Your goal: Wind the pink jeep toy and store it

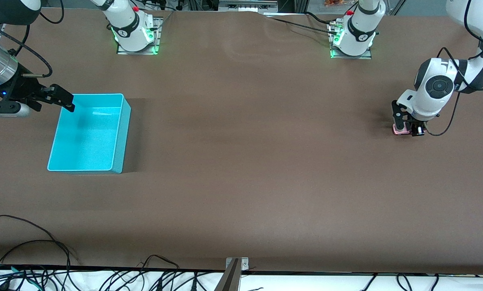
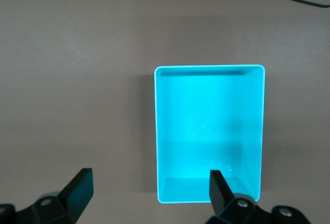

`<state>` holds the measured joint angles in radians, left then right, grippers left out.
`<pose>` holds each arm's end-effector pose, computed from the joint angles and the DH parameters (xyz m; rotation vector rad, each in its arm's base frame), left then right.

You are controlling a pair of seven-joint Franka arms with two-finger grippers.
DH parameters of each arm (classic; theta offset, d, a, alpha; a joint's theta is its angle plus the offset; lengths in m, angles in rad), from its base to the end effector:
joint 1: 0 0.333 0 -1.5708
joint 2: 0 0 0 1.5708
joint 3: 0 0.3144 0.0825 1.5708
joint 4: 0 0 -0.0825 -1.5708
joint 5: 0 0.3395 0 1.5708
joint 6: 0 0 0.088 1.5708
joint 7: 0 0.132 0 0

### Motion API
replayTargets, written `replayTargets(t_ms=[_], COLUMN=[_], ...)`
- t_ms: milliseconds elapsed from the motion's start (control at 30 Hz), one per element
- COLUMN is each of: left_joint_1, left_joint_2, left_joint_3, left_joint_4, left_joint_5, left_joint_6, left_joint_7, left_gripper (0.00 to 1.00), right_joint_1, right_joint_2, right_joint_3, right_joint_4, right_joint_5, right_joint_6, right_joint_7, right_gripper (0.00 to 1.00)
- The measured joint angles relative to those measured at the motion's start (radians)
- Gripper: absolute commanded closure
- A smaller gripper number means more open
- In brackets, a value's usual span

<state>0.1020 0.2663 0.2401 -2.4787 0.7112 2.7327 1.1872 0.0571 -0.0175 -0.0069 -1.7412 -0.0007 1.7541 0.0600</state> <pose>0.4290 0.1381 0.2000 -2.1038 1.9865 0.3639 0.5164 0.0258 0.5494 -3.1401 0.0152 -0.0477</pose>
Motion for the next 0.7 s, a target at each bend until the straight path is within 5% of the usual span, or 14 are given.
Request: replayTargets(t_ms=[133,200,701], left_joint_1=[0.000,-0.001,-0.017], left_joint_2=[0.000,0.000,0.042], left_joint_3=[0.000,0.000,-0.003], left_joint_4=[0.001,0.001,0.029], left_joint_5=[0.000,0.000,0.000], left_joint_6=[0.000,0.000,0.023], left_joint_7=[0.000,0.001,0.001], left_gripper=[0.56,0.00,0.00], right_joint_1=[0.000,0.000,0.000], right_joint_2=[0.000,0.000,0.000], right_joint_3=[0.000,0.000,0.000], right_joint_4=[0.000,0.000,0.000], right_joint_5=[0.000,0.000,0.000], right_joint_6=[0.000,0.000,0.000], right_joint_7=[0.000,0.000,0.000], right_gripper=[0.00,0.00,0.00])
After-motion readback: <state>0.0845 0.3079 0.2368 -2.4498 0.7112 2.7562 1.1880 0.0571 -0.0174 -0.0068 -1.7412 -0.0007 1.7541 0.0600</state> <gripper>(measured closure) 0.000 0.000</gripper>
